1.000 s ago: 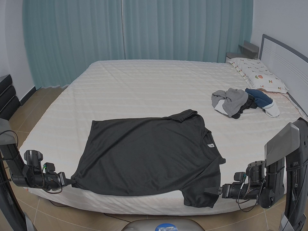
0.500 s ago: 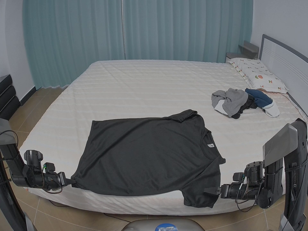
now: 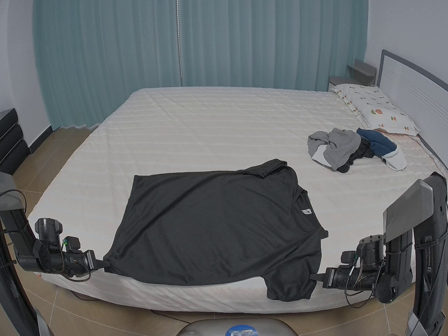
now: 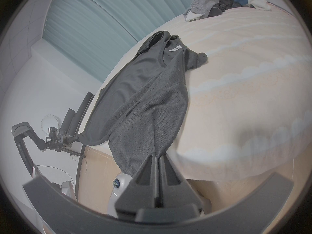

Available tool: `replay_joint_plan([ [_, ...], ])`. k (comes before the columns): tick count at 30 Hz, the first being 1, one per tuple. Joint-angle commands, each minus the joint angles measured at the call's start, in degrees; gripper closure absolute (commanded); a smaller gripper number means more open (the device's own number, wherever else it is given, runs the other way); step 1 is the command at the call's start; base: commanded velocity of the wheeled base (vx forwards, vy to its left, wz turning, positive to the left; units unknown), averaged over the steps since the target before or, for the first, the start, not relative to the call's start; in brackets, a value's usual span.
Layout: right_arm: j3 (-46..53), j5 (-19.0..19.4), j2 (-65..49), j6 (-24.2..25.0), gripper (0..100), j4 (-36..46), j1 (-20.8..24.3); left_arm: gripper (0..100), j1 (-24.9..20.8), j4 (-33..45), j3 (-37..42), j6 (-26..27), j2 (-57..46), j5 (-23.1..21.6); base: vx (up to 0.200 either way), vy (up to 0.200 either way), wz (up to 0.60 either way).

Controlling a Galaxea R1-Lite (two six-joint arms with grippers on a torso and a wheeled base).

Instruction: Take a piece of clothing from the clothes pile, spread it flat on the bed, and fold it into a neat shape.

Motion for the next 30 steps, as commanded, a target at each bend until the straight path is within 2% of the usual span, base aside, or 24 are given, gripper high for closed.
replay_joint_plan([
  [1, 0.5, 0.1, -0.5, -0.4, 100, -0.7, 0.0, 100, 0.0, 0.0, 0.0, 0.0, 0.0, 0.0, 0.0, 0.0, 0.0],
  [10, 1.3, 0.1, -6.4, -1.1, 100, 0.4, 0.1, 100, 0.0, -0.1, 0.0, 0.1, -0.1, 0.0, 0.0, 0.0, 0.0],
  [15, 6.1, 0.1, -7.3, -1.9, 100, -0.4, -2.1, 100, 0.1, -0.1, 0.1, 0.3, -0.9, 0.1, 0.0, 0.0, 0.0],
  [23, 10.2, 0.2, -7.4, -2.1, 100, -0.6, -2.4, 100, 0.2, 0.2, 1.2, 0.9, -4.8, 1.3, 0.0, 0.0, 0.0],
  [28, 10.2, -0.4, -7.6, -2.2, 100, 1.7, -2.4, 100, 0.5, 0.3, 1.9, 2.8, -5.4, 5.1, 0.0, 0.0, 0.0],
  [30, 10.2, -1.2, -7.8, -2.3, 100, 3.1, -2.4, 100, 0.5, 0.4, 2.5, 5.2, -4.9, 5.8, 0.0, 0.0, 0.0],
])
